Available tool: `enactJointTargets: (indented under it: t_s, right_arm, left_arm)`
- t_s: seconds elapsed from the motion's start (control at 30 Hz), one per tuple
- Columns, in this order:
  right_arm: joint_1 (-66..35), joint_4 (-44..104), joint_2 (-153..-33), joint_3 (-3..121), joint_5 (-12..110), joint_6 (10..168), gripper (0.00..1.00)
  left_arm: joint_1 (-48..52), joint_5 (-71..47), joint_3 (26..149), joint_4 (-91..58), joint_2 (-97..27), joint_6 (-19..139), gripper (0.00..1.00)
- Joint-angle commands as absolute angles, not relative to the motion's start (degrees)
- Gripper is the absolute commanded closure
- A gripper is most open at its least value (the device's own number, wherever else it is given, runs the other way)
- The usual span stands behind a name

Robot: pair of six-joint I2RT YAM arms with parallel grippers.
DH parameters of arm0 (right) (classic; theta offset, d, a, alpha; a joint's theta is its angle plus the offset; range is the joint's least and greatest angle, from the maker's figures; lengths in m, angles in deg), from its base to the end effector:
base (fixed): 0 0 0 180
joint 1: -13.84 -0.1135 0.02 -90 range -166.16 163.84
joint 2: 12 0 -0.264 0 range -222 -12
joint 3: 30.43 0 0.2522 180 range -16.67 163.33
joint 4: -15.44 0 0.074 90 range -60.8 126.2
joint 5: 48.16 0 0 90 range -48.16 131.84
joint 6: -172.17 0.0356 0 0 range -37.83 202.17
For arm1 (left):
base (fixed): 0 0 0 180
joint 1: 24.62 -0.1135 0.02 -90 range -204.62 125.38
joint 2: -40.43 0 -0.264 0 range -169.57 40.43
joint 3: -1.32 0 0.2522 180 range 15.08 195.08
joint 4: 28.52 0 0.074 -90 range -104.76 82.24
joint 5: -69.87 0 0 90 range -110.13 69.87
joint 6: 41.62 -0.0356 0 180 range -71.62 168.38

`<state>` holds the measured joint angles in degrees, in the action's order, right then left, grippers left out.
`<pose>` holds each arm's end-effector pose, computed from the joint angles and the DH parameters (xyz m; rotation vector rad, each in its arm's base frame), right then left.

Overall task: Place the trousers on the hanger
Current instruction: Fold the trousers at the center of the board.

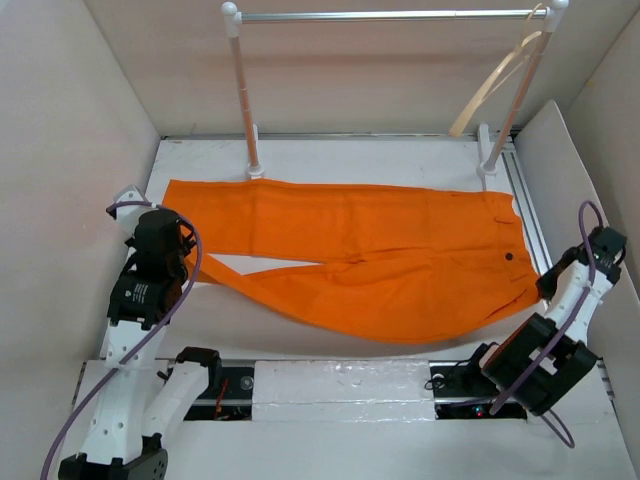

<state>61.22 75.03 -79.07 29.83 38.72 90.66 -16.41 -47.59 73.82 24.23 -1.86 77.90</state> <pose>0.1417 -0.1569 0.2263 1.3065 2.4303 -0.2627 0.1411 -0.0038 0.3776 -0.6535 1.8032 0.0290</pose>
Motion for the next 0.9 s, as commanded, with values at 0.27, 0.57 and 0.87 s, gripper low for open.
enactJointTargets:
  t_s: [0.27,0.57,0.87]
  right_arm:
    - [45.49,74.47,-81.5,53.1,36.3,94.82,1.0]
    - [33.71,75.53,-109.86,78.94,31.9,95.27,1.0]
    - [32.47,73.67,-135.29,105.47,39.64,95.8,1.0]
  left_arm:
    - [-18.37,-58.89,78.71,18.2,-14.85,77.73,1.0]
    - [-20.48,-67.14,83.89,16.79,-34.53,80.1,1.0]
    - [-24.8,-67.94,106.54,18.01,-62.44,77.21,1.0]
